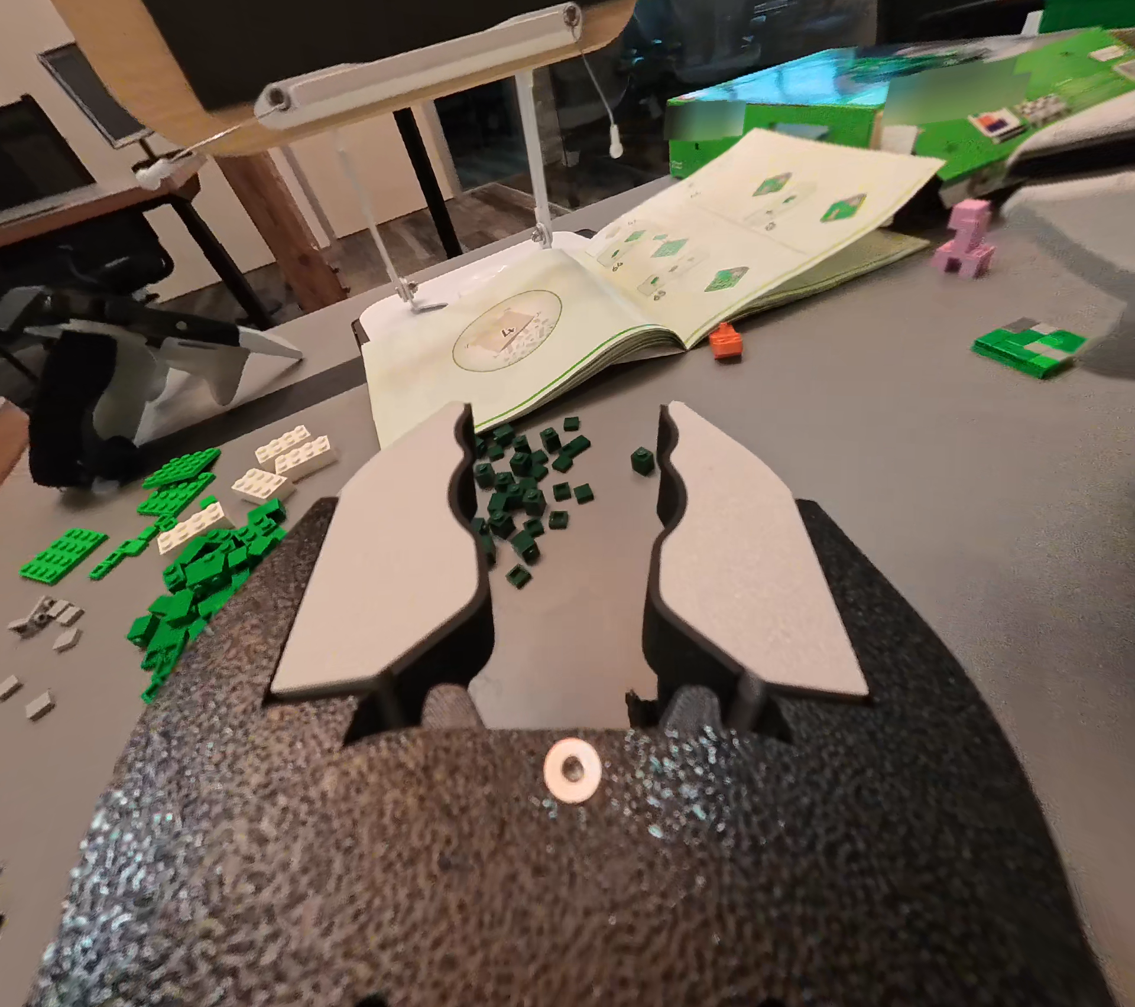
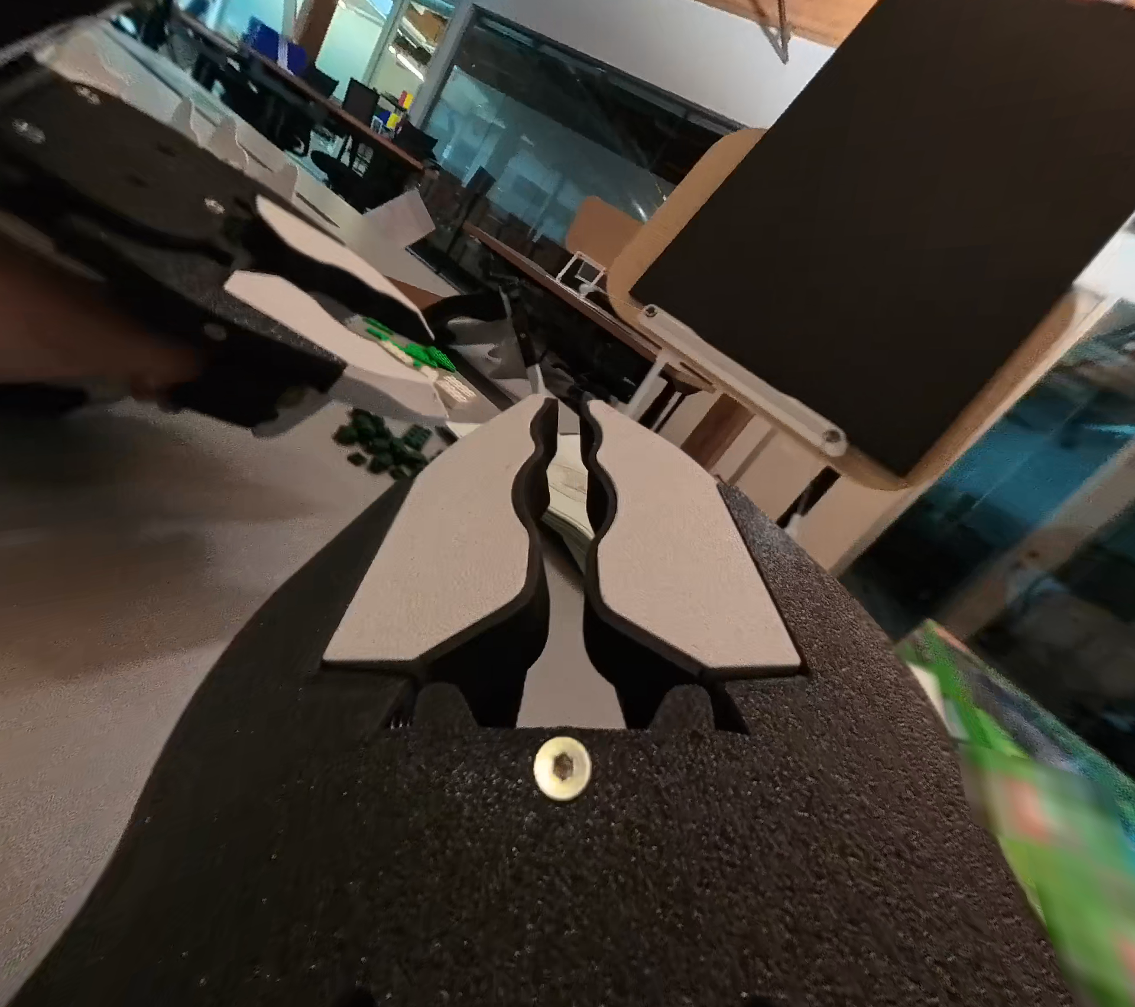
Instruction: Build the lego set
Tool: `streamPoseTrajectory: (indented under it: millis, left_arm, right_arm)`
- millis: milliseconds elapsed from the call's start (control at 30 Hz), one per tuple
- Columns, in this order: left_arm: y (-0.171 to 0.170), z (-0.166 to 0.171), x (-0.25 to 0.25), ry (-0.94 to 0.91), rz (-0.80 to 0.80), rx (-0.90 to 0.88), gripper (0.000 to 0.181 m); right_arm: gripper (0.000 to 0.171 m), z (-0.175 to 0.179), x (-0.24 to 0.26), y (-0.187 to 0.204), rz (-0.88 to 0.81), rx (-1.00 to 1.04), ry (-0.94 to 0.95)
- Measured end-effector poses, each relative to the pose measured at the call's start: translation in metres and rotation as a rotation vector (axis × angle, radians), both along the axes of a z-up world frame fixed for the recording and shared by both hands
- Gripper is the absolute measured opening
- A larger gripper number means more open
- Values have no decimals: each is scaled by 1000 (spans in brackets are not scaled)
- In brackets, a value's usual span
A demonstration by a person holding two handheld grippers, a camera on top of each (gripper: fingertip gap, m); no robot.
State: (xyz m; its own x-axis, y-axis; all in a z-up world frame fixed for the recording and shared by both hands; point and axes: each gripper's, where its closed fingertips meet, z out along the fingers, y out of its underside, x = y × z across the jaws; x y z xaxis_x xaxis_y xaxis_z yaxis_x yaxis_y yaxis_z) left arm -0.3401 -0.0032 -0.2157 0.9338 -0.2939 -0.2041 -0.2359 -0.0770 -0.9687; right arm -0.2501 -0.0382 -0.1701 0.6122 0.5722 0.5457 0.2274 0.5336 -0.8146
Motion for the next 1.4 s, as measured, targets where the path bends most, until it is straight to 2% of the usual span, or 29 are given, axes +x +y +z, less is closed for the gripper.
streamPoseTrajectory:
  millis: [200,367,500,600,767,967,1033,1200,1400]
  left_arm:
    - [3,-4,19,130,-17,28,56]
    - [19,8,64,194,-93,53,57]
    - [46,22,113,220,-172,69,60]
    - [73,18,147,230,-216,33,64]
    - [114,7,155,319,-201,38,69]
    - [134,-8,187,349,-352,-83,56]
    - [139,-16,206,372,-403,-98,46]
    - [145,-29,242,456,-484,-105,40]
    - [145,-35,260,377,-594,-175,36]
  right_arm:
    - [7,-4,49,10,-60,-6,-22]
    - [7,-6,94,29,-143,2,-41]
    - [7,-4,129,50,-207,-32,11]
    - [7,-5,149,66,-248,-86,76]
    - [7,-8,159,82,-275,-156,149]
    - [6,-1,177,90,-367,-126,207]
    - [5,2,186,92,-394,-131,247]
    - [4,-2,191,97,-426,-156,257]
    - [4,-4,194,100,-429,-191,281]
